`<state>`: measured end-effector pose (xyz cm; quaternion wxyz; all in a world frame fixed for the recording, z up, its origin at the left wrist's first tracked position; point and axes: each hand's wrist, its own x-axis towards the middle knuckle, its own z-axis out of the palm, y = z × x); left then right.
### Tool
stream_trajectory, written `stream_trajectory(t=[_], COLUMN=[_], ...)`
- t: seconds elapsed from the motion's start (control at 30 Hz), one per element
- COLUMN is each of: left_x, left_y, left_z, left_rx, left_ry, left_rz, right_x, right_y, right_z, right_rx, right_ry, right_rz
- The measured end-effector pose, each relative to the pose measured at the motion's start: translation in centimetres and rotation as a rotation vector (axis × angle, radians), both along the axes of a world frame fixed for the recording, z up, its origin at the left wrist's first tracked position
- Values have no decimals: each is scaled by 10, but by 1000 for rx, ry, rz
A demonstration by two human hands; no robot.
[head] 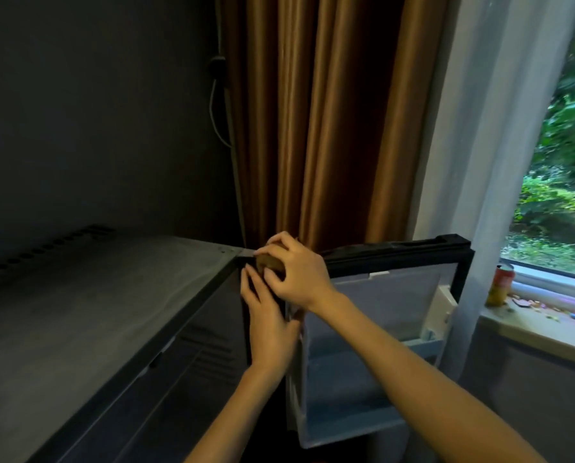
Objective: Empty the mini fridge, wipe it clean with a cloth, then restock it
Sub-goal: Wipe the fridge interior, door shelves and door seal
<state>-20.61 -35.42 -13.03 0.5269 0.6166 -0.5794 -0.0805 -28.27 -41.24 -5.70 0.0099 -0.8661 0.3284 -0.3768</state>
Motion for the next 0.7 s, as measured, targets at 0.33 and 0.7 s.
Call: stream_trajectory(t=[0.33,0.7], left_x=[-28,-32], left_y=[-25,-36], left_z=[-30,-57], left_rx=[-227,-427], left_ry=[-134,-286], left_rz=[121,199], right_x=[-14,-67], right_y=[-25,-36], right_z=[-29,-40], right_rx=[-335,-483], right_ry=[-205,-225], right_rz=[106,117])
